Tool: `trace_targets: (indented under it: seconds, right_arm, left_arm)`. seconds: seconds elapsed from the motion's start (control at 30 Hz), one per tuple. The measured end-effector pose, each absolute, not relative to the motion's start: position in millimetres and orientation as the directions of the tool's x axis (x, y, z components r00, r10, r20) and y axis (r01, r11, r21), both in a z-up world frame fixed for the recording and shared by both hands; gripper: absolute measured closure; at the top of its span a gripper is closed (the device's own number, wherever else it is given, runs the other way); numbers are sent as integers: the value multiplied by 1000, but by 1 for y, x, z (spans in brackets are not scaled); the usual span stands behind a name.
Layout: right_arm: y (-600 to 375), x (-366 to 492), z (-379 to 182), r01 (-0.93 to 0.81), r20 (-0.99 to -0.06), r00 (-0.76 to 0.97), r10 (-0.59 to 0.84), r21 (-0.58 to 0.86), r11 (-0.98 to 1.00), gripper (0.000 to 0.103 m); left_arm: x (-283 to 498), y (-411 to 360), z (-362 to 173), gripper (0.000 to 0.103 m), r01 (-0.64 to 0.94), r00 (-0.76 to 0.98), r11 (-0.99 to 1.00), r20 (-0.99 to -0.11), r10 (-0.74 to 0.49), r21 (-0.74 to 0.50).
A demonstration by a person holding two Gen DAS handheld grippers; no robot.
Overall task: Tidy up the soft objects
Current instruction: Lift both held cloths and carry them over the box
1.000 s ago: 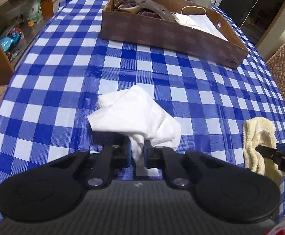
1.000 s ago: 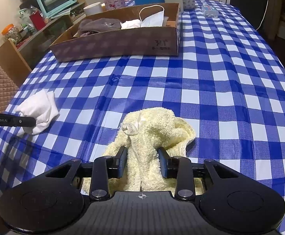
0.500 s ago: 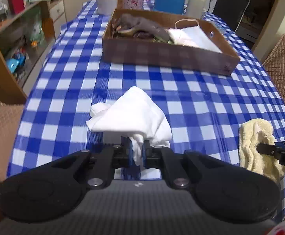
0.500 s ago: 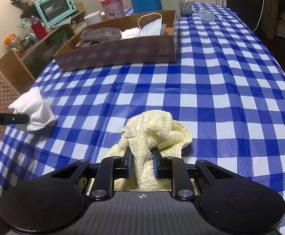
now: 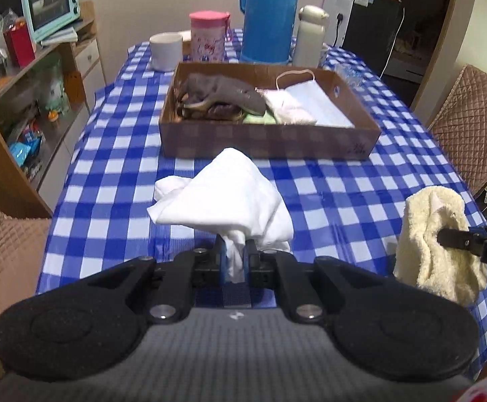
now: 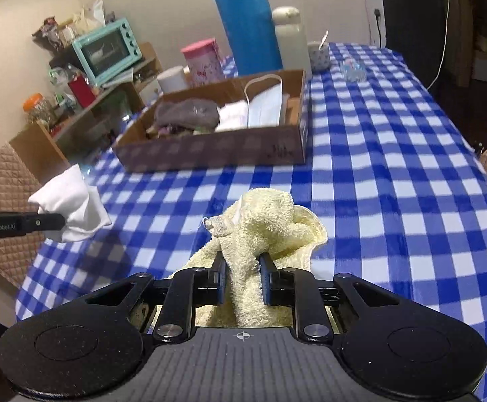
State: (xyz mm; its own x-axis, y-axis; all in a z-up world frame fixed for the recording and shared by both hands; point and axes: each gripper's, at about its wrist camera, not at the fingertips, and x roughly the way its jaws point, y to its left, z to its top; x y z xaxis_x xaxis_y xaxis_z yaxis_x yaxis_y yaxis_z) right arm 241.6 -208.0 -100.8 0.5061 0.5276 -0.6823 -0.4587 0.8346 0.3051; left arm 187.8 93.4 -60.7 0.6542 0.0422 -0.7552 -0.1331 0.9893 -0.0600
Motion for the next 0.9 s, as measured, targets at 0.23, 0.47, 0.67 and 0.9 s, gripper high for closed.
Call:
trace_targets:
  seconds: [0.23,0.47,0.67,0.9]
  right_arm:
    - [-214,253,-78,-458,-639,545,543,316,831,83]
    - [-210,269,-58,-469,-597,577,557,315,825,83]
    - [-195,289,-41,-495,-559,588,585,324,806,83]
    - [-170,323,-26,-518,-520,598,610,330,789,83]
  left_arm:
    - [192,97,-42,95,-130,692,991,-719,63,-38]
    - [208,102,-23,95,-120,730,993,-679,76,-18]
    - [231,102,-13,95,-92,757,996,-651,64,-9]
    - [266,100,-2,95,-56,779,998,-626,43,-1]
